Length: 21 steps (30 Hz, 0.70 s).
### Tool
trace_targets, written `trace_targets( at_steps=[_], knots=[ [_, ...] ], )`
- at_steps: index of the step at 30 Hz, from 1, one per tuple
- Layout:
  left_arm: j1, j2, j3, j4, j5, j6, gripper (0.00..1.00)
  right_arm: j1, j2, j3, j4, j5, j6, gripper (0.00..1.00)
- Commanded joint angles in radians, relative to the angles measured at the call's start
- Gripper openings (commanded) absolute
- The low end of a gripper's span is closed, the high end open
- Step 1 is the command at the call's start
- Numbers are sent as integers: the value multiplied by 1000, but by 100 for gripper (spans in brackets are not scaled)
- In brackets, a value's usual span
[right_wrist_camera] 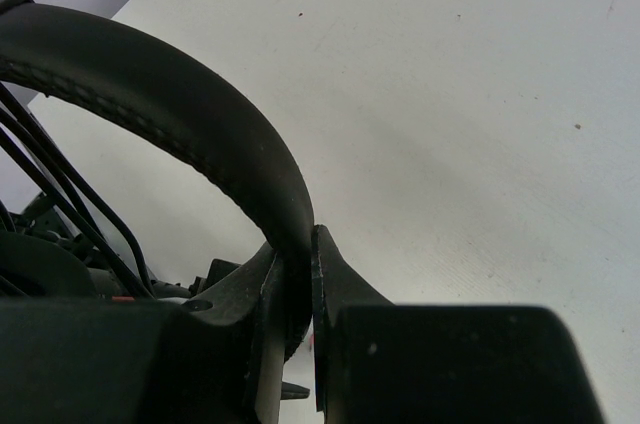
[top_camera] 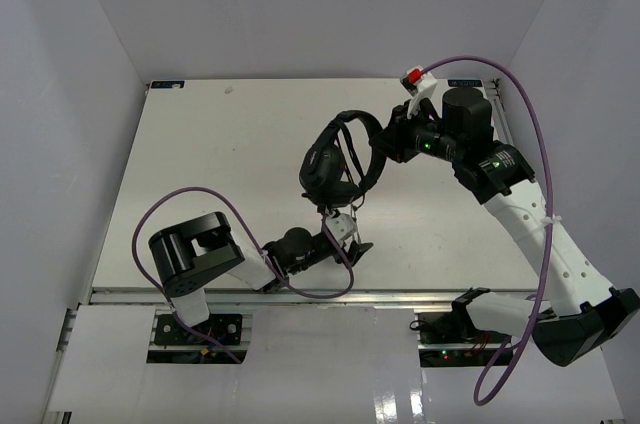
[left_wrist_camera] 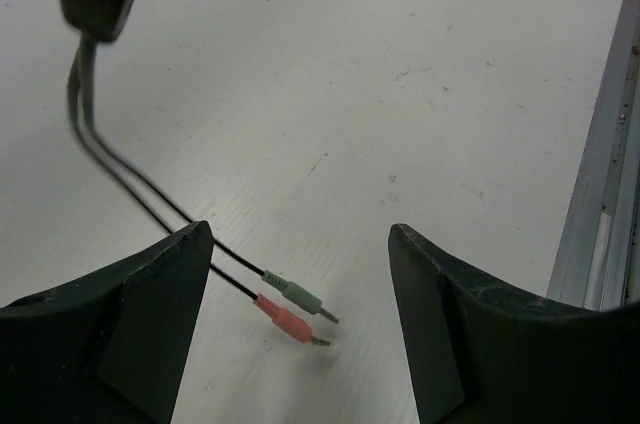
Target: Wrap the headphones
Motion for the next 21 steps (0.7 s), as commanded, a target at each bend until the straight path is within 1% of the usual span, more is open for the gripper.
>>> trace_targets(
  at_steps=[1, 6, 14, 16, 18, 21],
  knots=[
    [4, -33, -3, 27, -10, -1, 82, -6, -30, 9, 67, -28, 40, 8],
    [4, -25, -8, 56, 16, -8, 81, -7, -34, 5, 68, -28, 38, 8],
    [4, -17, -11, 61, 2, -8, 81, -7, -29, 8, 65, -41, 44, 8],
    [4, -2, 8, 59, 46, -9, 81, -7, -28, 8, 67, -46, 45, 8],
    [5, 19, 35, 57, 146, -13, 81, -7, -27, 11, 67, -49, 46, 8],
    [5, 60, 87, 8, 232, -46, 81, -7, -26, 11, 65, -51, 46, 8]
  ],
)
